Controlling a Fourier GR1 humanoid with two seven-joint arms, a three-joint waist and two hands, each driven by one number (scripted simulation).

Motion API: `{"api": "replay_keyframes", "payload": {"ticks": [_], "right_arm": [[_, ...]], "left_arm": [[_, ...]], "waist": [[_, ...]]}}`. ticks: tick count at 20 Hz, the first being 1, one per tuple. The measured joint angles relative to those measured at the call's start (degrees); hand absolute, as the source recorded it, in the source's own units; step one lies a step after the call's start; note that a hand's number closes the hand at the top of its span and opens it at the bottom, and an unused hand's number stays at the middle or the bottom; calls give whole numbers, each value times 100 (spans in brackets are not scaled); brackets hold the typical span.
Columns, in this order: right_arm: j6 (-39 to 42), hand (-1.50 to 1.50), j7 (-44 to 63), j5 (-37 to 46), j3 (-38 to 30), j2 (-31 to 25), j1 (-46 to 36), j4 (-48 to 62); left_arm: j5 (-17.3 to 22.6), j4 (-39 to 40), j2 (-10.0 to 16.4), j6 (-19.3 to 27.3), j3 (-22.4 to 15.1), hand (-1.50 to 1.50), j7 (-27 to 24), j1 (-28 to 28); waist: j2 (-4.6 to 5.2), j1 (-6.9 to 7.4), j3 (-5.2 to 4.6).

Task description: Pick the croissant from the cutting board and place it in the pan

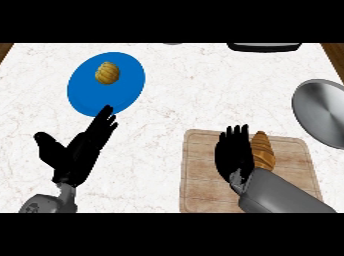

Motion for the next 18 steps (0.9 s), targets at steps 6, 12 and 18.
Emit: {"api": "replay_keyframes", "payload": {"ticks": [6,12,18], "right_arm": [[206,-150,-247,519,-294,-96,235,-59],[355,150,-517,1073,-586,-106,421,-25],[-83,150,-1161,1749,-469,-321,457,186]], "left_arm": [[-139,3,-149,-14,33,0,64,-37],[-216,-64,-198,-162,166,0,75,48],[-367,-92,-331,-187,182,0,136,77]], "waist": [[11,8,2],[15,20,3],[0,41,-12]]}}
